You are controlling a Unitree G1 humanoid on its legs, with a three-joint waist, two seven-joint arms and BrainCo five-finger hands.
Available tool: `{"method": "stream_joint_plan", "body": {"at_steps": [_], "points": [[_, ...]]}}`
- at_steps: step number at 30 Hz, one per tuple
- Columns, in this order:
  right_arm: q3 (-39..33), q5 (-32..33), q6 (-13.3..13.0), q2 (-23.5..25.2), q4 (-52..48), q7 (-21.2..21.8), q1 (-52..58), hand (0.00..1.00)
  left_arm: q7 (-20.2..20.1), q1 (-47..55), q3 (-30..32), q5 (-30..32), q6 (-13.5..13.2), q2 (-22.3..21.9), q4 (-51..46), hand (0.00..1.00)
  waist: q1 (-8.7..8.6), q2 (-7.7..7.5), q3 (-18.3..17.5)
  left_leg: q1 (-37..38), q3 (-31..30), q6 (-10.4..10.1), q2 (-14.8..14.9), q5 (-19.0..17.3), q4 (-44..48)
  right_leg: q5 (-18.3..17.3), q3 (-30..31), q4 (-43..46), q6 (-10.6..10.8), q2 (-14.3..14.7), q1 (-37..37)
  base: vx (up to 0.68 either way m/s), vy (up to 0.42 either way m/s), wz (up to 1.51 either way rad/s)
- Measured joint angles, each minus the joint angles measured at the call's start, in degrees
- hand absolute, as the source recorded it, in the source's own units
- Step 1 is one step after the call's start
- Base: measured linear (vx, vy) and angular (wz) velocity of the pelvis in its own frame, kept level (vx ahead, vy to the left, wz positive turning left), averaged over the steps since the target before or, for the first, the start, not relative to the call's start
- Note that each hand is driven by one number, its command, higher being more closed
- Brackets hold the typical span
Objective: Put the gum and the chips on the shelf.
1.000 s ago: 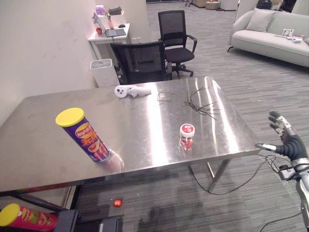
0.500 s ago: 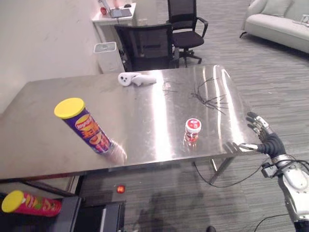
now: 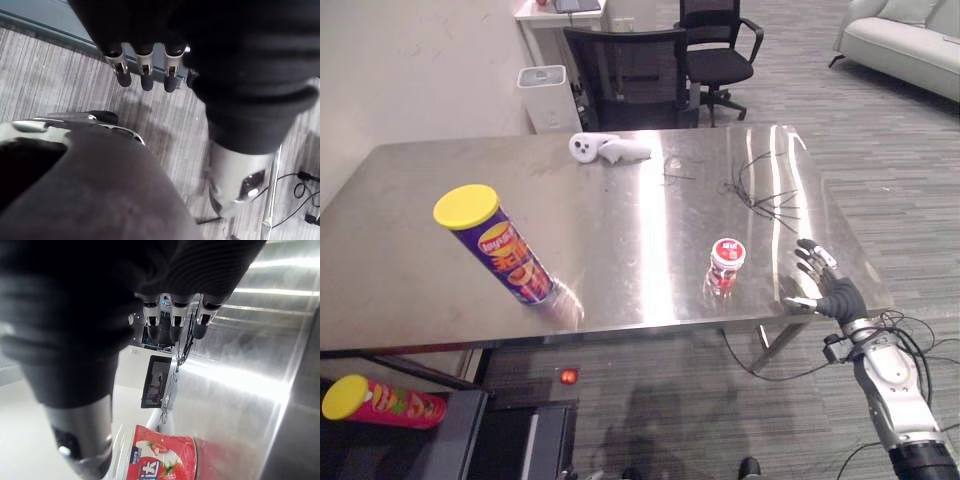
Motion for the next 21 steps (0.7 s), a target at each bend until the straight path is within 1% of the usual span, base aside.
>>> {"method": "stream_joint_plan", "body": {"at_steps": [5,8,10,12,18,21], "points": [[1.49,0.0,0.15,0.61,2.12,-0.02,-1.5,0.0,0.26,-0.6,0.31,0.1,0.23,-0.04,0.09,0.0,0.25,-0.04,0.34,0.14,-0.8,0.01,-0.2,1.59,-1.85,0.01,-0.91,0.0,-0.01,0.01,-0.09,-0.03,-0.016,0.11],[2.61,0.0,0.35,1.09,2.12,0.04,-1.72,0.0,0.26,-0.74,0.64,0.26,0.25,-0.07,0.09,0.0,0.64,-0.13,0.46,0.26,-1.23,0.06,-0.35,2.55,-3.08,0.04,-1.16,0.0,-0.01,0.01,-0.25,-0.04,-0.012,0.07],[3.6,0.0,0.55,1.09,2.19,0.05,-2.35,0.0,0.27,-0.95,0.71,0.54,0.24,-0.05,0.0,0.0,1.2,-0.27,0.55,0.22,-1.22,0.09,-0.41,3.18,-3.88,0.27,-1.13,0.0,-0.15,0.08,-0.74,-0.03,-0.009,0.0],[4.51,-0.06,0.55,1.2,2.38,0.27,-3.3,0.0,0.27,-1.13,0.72,1.27,0.24,0.02,0.01,0.0,1.26,-0.35,0.74,0.21,-1.29,0.13,-0.47,3.66,-4.46,0.42,-1.15,-0.01,-0.23,0.11,-0.95,0.0,0.0,0.0],[6.53,-0.14,0.58,1.48,3.96,0.43,-6.34,0.0,0.3,-1.38,1.36,1.67,0.26,0.05,0.01,0.0,1.48,-0.72,1.3,0.28,-1.65,0.23,-0.57,4.4,-5.47,0.45,-1.5,-0.05,-0.23,0.14,-1.03,0.0,-0.005,0.02],[6.87,-0.21,0.59,1.48,3.96,0.41,-7.0,0.0,0.39,-1.44,1.7,1.77,0.27,0.03,-0.02,0.0,2.02,-0.83,1.58,0.29,-1.71,0.24,-0.6,4.42,-5.59,0.45,-1.56,-0.1,-0.23,0.16,-1.02,0.0,-0.004,0.01]]}}
